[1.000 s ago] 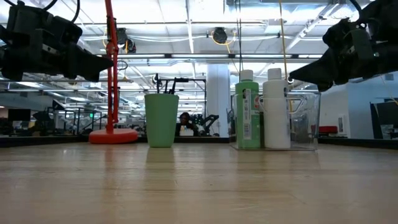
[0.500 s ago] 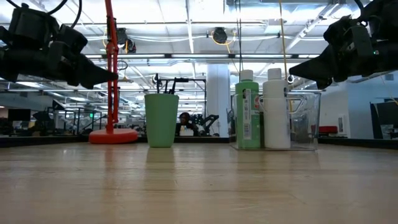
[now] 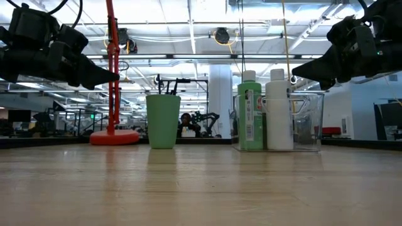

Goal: Pick & Place Paint Supplies
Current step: Return to Home Position

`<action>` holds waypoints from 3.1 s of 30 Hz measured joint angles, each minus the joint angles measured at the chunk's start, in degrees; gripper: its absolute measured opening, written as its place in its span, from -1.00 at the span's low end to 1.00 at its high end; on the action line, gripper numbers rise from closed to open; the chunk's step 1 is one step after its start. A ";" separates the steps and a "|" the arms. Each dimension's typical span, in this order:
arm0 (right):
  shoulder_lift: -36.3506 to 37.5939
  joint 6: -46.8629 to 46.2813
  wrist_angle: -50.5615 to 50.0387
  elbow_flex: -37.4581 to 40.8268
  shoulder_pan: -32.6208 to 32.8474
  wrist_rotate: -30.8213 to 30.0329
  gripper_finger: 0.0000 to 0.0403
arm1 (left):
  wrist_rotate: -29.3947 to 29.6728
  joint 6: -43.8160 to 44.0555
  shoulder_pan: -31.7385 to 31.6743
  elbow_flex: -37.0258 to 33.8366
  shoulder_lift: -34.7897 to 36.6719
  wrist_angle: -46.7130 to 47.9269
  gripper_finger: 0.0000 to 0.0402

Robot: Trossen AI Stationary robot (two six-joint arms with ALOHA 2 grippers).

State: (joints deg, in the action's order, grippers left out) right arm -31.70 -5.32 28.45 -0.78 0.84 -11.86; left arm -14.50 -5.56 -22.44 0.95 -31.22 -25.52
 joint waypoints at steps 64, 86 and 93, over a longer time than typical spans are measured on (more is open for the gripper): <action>-0.01 0.01 0.00 0.00 0.01 -0.01 -1.00 | -0.11 -0.06 0.01 0.00 0.00 -0.02 -0.87; -0.02 0.01 0.00 0.00 0.02 -0.01 -1.00 | -0.09 -0.11 0.00 0.00 0.00 -0.01 -0.87; 0.00 0.00 0.00 0.00 0.02 0.00 -1.00 | -0.09 -0.12 0.00 0.00 -0.01 -0.01 -0.87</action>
State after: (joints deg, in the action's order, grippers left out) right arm -31.70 -5.32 28.45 -0.78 0.86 -11.86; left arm -14.59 -5.68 -22.44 0.95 -31.23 -25.53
